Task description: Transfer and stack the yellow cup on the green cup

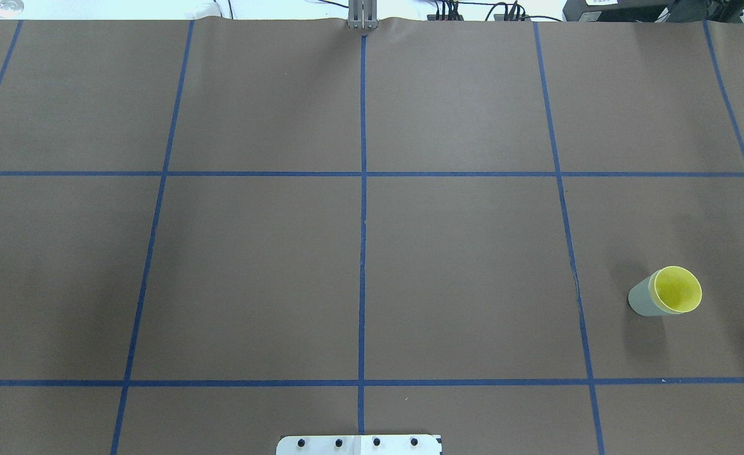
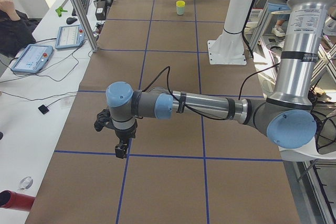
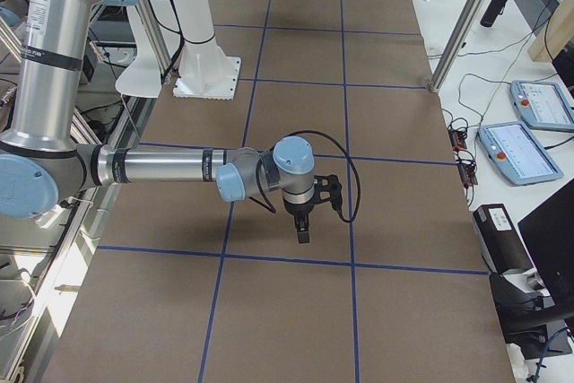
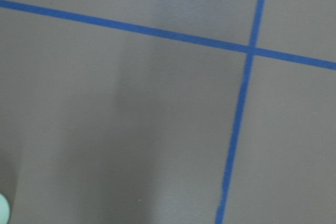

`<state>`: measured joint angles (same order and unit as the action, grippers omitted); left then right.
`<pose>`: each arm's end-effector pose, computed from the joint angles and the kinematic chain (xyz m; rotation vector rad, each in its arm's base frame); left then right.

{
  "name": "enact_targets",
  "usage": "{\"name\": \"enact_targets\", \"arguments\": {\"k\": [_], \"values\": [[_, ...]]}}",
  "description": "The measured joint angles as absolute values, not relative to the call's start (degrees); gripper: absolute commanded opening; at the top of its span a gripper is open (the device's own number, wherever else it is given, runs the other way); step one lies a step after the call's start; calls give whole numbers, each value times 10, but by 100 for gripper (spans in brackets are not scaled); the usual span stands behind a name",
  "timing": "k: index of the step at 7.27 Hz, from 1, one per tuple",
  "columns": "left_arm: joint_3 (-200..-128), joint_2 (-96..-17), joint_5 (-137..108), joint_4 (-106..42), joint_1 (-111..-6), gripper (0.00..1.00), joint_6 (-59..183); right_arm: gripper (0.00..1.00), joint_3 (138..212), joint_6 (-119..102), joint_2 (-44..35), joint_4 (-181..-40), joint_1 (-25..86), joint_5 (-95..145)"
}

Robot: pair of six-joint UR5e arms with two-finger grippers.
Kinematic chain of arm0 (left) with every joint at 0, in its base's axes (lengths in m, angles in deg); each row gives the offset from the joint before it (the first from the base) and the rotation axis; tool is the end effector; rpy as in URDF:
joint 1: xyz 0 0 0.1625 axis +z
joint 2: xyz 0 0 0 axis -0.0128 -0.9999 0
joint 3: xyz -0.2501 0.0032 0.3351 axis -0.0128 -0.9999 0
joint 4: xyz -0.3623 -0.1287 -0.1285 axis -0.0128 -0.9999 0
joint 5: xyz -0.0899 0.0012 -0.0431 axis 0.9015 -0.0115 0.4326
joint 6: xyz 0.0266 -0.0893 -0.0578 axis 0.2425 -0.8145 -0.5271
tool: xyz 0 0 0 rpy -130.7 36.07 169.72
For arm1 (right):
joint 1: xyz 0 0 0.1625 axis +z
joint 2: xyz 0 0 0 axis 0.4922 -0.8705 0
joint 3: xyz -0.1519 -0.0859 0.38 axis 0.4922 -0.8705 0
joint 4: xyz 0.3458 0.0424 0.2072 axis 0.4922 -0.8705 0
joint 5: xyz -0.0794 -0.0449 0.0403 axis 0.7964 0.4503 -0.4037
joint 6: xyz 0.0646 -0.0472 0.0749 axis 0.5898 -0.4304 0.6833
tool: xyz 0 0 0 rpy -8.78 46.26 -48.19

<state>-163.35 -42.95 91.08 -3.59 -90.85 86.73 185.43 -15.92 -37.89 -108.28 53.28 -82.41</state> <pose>-0.0822 -0.5293 0.6137 0.1364 0.6332 0.1653 0.0102 -0.4100 0.6210 0.1536 -0.7361 -0.0609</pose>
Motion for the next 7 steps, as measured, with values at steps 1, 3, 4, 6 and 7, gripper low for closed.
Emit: {"name": "enact_targets", "arguments": {"k": [1,3,4,6,7], "values": [[-1625,-427,910,-49,-912,100,865,100,1850,-160,-379,-1082,547,-823],[-1589,-418,908,-112,-922,100,833,100,1845,-160,-380,-1086,560,-831],[-1581,-414,909,-133,-924,100,821,100,1843,-158,-379,-1102,563,-846],[-1583,-409,911,-145,-924,100,814,100,1841,-155,-376,-1142,569,-871],[-1589,-408,913,-143,-924,100,812,100,1841,-154,-375,-1153,577,-879]]}}
